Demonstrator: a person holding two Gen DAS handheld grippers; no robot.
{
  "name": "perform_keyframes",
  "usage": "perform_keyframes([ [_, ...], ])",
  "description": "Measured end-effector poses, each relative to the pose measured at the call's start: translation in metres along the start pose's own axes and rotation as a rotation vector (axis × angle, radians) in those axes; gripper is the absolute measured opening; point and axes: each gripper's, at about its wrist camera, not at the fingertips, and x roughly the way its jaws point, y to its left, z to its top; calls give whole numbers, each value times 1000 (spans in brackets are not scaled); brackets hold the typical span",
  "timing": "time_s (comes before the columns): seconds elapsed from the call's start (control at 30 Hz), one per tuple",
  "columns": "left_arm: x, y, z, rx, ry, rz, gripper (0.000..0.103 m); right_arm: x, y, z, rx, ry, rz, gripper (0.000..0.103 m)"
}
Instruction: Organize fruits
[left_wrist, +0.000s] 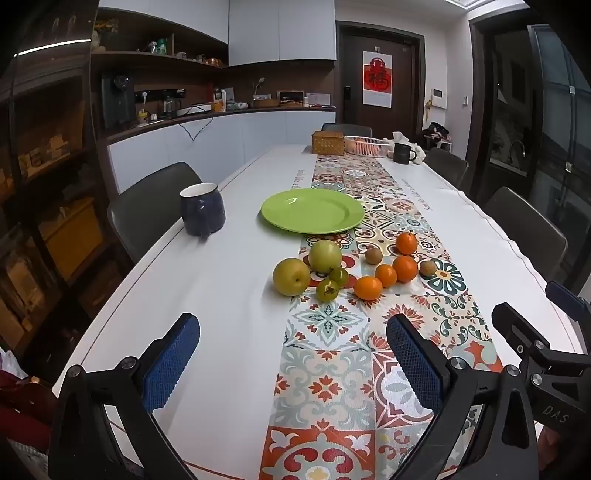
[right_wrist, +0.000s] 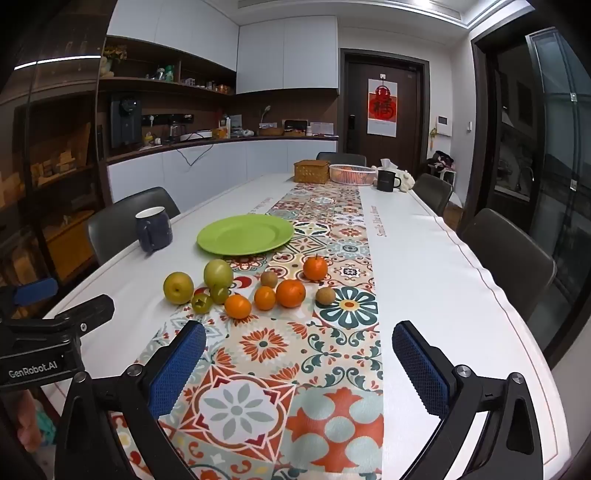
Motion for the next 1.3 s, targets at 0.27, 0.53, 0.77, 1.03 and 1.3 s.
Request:
perform_keyframes([
  [0.27, 0, -2, 1, -2, -2, 2, 103, 0, 0, 0, -3, -12, 3, 102],
  [0.53, -1, 1, 1, -8, -8, 7, 103, -2, 2, 1, -8, -18, 7, 102],
  [0.77, -2, 5, 0, -17, -18, 12, 103, -3, 2, 1, -9, -24, 8, 102],
  [1.03, -3, 5, 1, -15, -18, 13, 103, -4, 2, 1, -9, -25, 8, 102],
  [1.3, -4, 5, 0, -15, -19, 12, 103, -5, 2, 1, -10, -28, 8, 102],
])
